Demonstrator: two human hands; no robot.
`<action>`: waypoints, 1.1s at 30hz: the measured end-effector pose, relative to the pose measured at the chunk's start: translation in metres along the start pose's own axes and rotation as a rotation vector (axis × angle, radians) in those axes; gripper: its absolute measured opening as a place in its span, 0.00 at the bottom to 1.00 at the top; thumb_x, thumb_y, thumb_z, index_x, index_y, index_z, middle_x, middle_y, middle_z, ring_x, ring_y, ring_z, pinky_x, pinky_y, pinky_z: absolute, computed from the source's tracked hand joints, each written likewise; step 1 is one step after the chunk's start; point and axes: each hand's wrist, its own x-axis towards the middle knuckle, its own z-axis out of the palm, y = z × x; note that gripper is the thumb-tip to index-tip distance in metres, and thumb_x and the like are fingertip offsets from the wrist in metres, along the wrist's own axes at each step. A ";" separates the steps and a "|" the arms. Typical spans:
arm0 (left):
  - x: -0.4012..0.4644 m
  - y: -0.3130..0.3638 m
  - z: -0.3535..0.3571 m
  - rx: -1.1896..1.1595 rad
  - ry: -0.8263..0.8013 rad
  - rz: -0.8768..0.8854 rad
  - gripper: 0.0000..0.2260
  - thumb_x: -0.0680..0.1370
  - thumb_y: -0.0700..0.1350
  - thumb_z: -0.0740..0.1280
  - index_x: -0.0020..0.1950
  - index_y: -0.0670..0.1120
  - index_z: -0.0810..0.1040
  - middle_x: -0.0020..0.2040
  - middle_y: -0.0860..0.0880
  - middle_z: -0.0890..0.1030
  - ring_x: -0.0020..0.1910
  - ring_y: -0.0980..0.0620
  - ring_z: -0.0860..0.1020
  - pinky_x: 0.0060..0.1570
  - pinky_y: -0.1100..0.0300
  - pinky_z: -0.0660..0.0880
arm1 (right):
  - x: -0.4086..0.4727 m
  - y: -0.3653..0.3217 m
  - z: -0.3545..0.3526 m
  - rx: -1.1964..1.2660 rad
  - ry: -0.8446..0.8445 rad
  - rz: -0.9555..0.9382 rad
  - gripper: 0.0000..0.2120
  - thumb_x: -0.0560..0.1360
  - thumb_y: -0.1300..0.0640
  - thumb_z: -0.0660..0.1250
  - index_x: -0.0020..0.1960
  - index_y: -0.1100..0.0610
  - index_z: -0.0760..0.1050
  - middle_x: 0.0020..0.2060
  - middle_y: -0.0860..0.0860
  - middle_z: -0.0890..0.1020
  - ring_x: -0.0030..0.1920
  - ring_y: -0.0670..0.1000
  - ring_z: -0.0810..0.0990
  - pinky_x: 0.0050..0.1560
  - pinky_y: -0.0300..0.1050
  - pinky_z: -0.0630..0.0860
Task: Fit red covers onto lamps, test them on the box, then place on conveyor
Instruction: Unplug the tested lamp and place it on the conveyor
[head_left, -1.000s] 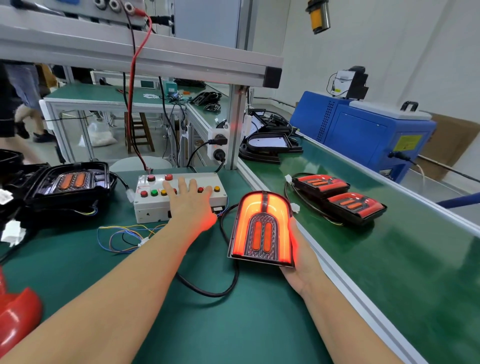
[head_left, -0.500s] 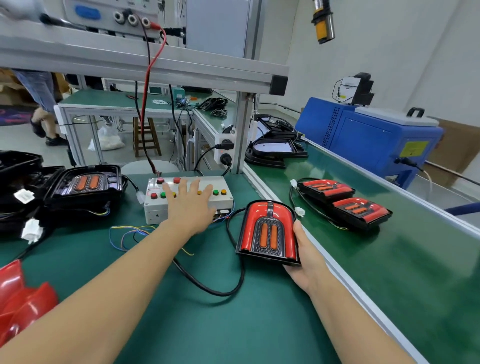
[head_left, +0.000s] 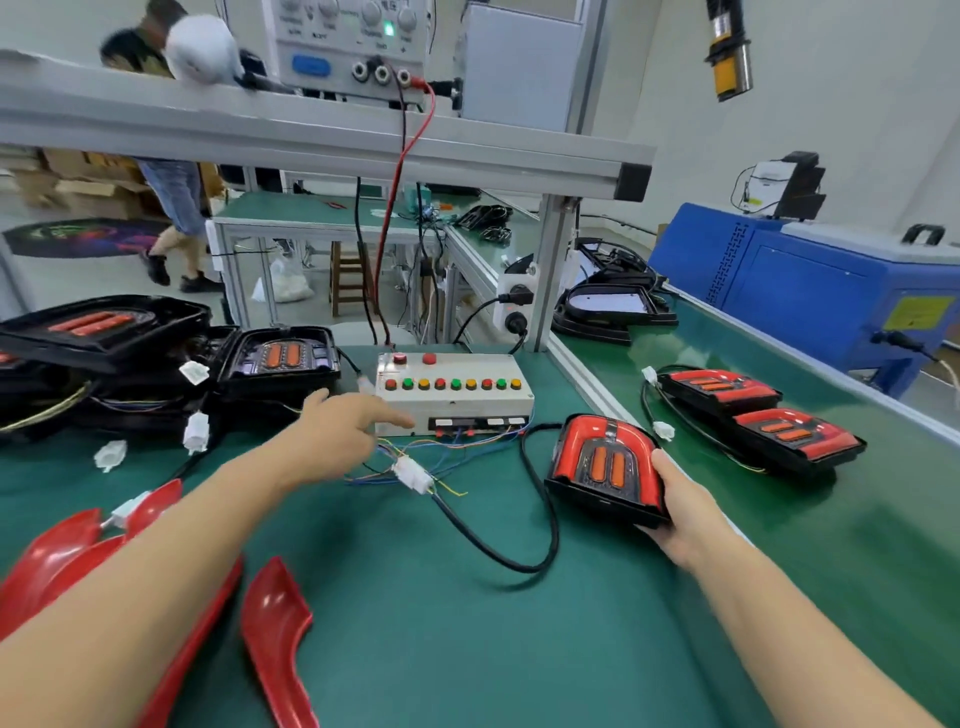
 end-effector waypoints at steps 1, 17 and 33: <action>-0.005 -0.004 0.002 0.012 -0.023 0.022 0.24 0.76 0.34 0.61 0.65 0.58 0.74 0.70 0.54 0.71 0.71 0.53 0.65 0.74 0.48 0.45 | 0.000 -0.001 -0.001 -0.061 0.034 -0.027 0.11 0.81 0.48 0.61 0.47 0.54 0.77 0.31 0.51 0.83 0.36 0.51 0.79 0.36 0.45 0.75; -0.015 0.001 0.025 0.012 0.125 0.216 0.15 0.77 0.49 0.68 0.64 0.58 0.76 0.64 0.59 0.76 0.66 0.60 0.69 0.72 0.57 0.45 | -0.071 -0.008 0.052 -0.908 0.014 -0.816 0.09 0.78 0.54 0.63 0.56 0.54 0.78 0.48 0.46 0.79 0.51 0.50 0.75 0.65 0.54 0.68; -0.018 0.011 0.020 -0.161 0.064 0.342 0.12 0.79 0.49 0.64 0.62 0.55 0.78 0.61 0.61 0.77 0.54 0.81 0.63 0.59 0.80 0.43 | -0.100 0.016 0.113 -0.848 -0.439 -0.776 0.11 0.78 0.47 0.65 0.50 0.51 0.82 0.37 0.52 0.81 0.36 0.46 0.72 0.39 0.43 0.68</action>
